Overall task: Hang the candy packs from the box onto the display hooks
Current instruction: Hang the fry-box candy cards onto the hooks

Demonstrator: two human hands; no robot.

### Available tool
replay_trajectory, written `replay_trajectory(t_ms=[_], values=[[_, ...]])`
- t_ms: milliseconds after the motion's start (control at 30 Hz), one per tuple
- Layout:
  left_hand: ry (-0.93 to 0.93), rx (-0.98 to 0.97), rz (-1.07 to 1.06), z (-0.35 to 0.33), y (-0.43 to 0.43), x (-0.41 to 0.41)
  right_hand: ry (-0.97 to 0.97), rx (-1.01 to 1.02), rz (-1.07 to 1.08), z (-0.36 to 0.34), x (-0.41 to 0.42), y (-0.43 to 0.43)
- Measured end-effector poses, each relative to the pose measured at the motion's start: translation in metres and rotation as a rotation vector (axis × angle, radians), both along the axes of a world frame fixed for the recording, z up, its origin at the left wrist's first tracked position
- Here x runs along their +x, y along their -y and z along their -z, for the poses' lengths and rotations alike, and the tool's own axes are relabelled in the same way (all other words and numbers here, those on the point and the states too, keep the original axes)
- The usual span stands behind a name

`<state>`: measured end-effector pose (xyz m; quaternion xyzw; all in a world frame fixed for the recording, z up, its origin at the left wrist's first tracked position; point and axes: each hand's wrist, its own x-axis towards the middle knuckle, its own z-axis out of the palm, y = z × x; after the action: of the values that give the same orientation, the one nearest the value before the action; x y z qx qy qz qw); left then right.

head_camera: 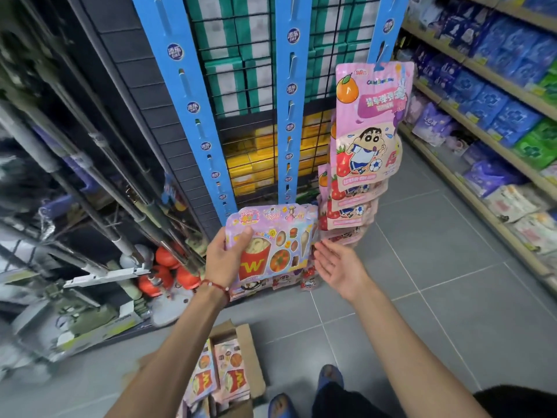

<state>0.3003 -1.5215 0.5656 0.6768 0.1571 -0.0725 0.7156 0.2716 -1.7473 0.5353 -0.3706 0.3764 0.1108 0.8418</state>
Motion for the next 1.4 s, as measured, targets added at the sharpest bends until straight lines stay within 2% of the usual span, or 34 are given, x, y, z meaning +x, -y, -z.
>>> replay_trajectory(t_ms=[200,700,1000,1133,1400], values=[[-0.064,0.028,-0.015,0.021,0.004,0.014,-0.056,-0.022,-0.007,0.015,0.01,0.001],[-0.03,0.004,0.062,0.034,0.032,0.068,-0.196,-0.033,-0.087,0.042,0.055,0.007],[0.037,0.038,0.107,0.03,0.046,0.09,-0.186,-0.033,-0.082,0.041,0.062,0.006],[0.016,-0.021,0.083,0.033,0.048,0.092,-0.178,-0.03,-0.068,0.039,0.064,0.006],[-0.019,-0.008,0.063,0.036,0.046,0.093,-0.159,-0.022,-0.075,0.035,0.068,0.008]])
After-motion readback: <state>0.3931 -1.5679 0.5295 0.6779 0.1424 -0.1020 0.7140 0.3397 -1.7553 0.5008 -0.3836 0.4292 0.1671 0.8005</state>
